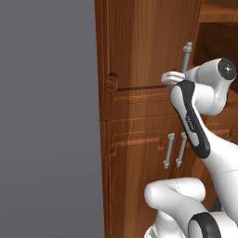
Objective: Open the cabinet. Pick the spray and place it next to the sink. Then close the cabinet.
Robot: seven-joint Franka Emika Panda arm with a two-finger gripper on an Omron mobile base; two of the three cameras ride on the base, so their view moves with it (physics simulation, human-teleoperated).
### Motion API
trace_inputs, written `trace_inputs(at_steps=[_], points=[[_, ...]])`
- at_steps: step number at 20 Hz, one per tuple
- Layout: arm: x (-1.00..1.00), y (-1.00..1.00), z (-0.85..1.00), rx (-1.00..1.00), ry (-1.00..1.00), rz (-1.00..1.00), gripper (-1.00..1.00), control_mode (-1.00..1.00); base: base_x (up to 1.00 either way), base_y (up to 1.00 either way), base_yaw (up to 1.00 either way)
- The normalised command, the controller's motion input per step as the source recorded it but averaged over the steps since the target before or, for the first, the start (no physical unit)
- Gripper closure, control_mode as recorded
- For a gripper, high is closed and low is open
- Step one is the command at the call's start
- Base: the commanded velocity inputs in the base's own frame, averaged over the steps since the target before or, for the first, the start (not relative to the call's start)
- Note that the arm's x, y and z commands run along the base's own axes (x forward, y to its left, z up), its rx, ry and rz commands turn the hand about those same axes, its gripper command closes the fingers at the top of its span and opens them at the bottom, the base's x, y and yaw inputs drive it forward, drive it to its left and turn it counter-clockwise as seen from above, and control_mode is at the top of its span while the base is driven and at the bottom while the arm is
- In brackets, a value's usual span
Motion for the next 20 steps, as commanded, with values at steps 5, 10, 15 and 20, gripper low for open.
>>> trace_inputs(at_steps=[5,10,15,20], points=[[0.40,0.00,-0.05,0.01,0.00,0.00,-1.00,-1.00,0.00,0.00,0.00],[0.41,0.00,-0.10,0.01,0.00,0.00,-1.00,-1.00,0.00,0.00,0.00],[0.43,-0.04,-0.10,0.02,0.00,0.00,1.00,-1.00,0.00,0.00,0.00],[0.37,-0.06,-0.04,0.00,0.02,0.01,1.00,-1.00,0.00,0.00,0.00]])
